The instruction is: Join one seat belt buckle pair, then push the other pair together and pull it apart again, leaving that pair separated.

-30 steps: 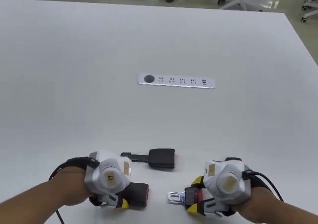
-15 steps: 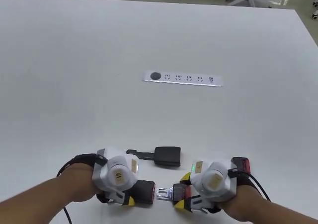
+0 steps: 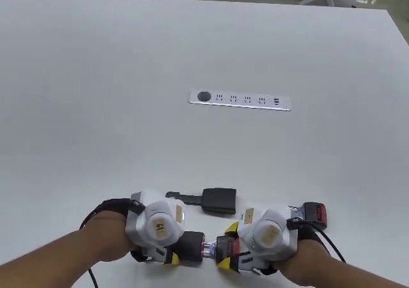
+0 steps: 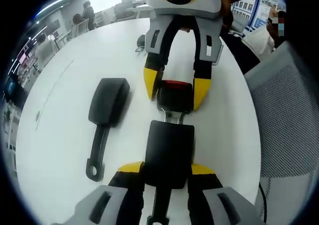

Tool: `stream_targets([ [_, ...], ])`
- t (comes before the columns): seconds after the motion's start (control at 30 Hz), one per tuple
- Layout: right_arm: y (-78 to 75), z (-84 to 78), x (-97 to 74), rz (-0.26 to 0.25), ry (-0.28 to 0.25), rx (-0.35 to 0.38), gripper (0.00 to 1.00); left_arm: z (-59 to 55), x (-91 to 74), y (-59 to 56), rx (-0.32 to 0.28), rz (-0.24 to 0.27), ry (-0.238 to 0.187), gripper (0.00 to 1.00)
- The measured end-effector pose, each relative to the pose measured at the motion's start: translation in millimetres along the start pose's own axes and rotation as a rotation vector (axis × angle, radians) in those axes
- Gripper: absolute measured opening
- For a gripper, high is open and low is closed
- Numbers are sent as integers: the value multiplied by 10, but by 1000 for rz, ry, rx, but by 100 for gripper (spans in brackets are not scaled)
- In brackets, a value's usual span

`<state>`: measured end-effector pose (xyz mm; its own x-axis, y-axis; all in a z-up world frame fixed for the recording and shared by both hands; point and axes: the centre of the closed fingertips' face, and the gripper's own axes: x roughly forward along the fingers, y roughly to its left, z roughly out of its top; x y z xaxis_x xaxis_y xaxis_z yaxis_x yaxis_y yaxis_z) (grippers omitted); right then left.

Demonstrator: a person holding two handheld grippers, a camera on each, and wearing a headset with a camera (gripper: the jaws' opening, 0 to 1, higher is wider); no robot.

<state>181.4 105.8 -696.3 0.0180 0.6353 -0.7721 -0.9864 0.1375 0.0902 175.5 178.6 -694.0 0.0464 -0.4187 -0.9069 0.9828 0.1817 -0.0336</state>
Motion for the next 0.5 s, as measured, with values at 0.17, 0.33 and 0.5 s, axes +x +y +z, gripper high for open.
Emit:
stream_targets([
  [0.17, 19, 24, -11, -10, -26, 11, 34, -4, 4, 4, 5, 0, 16, 34],
  [0.33, 22, 51, 12, -2, -36, 5, 33, 30, 2, -13, 27, -7, 19, 33],
  [0.5, 44, 63, 4, 2, -30, -8, 33, 44, -6, -20, 44, -15, 21, 33],
])
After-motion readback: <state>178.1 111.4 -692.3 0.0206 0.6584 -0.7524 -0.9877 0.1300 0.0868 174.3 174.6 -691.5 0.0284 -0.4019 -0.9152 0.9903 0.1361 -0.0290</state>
